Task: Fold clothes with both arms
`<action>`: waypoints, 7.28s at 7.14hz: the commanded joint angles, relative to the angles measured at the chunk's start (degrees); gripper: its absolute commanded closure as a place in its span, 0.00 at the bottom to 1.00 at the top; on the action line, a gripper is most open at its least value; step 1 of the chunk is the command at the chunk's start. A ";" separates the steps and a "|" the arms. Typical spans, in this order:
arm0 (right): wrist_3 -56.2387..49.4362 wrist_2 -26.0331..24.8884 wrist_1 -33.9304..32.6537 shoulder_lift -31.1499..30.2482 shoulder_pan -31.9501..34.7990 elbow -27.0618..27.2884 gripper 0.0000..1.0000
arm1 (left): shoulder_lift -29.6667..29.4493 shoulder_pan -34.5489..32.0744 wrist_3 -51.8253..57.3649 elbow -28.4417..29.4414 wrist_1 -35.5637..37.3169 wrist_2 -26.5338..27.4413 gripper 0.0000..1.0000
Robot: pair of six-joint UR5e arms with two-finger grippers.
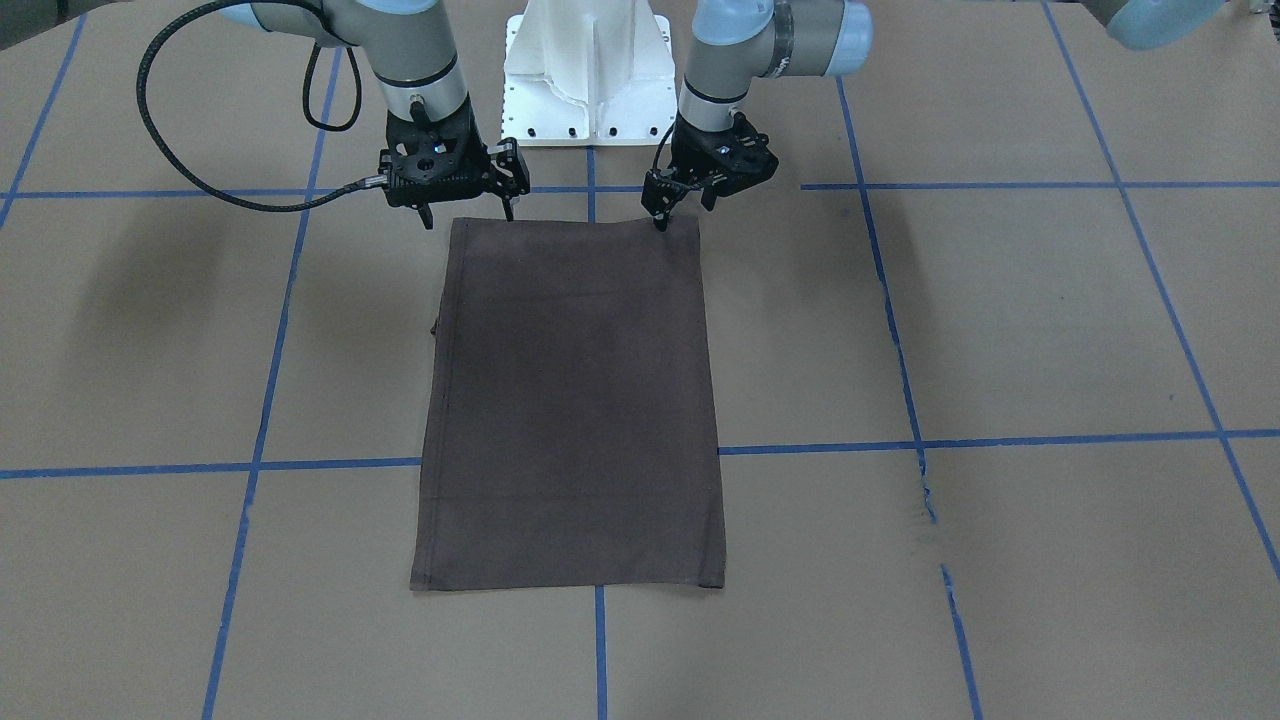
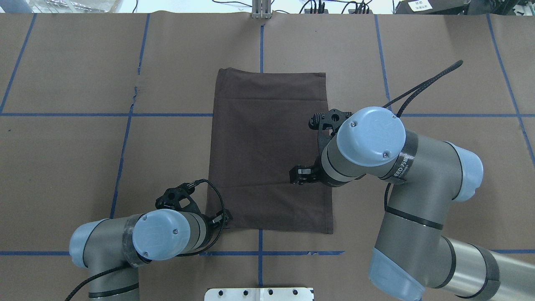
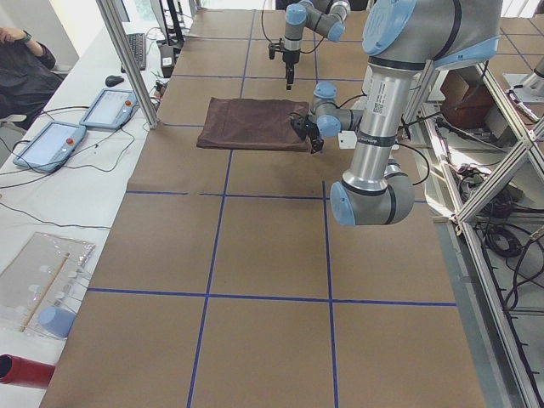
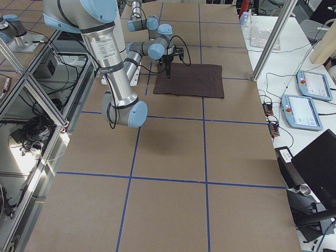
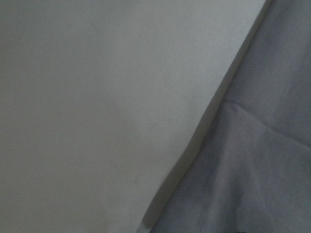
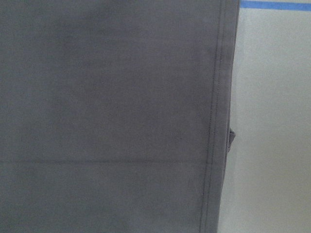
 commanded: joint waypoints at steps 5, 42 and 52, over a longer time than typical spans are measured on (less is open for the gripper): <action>0.03 0.01 0.00 -0.36 0.32 0.74 0.00 | -0.77 -0.22 0.02 0.27 1.08 0.12 0.31; 39.76 -4.03 12.48 -5.02 -8.47 -10.86 1.00 | -1.56 -0.75 0.90 -1.58 1.25 0.91 1.00; 39.85 -3.60 12.12 -2.91 -7.41 -10.16 1.00 | -0.95 -0.57 0.90 -2.97 1.34 1.00 1.00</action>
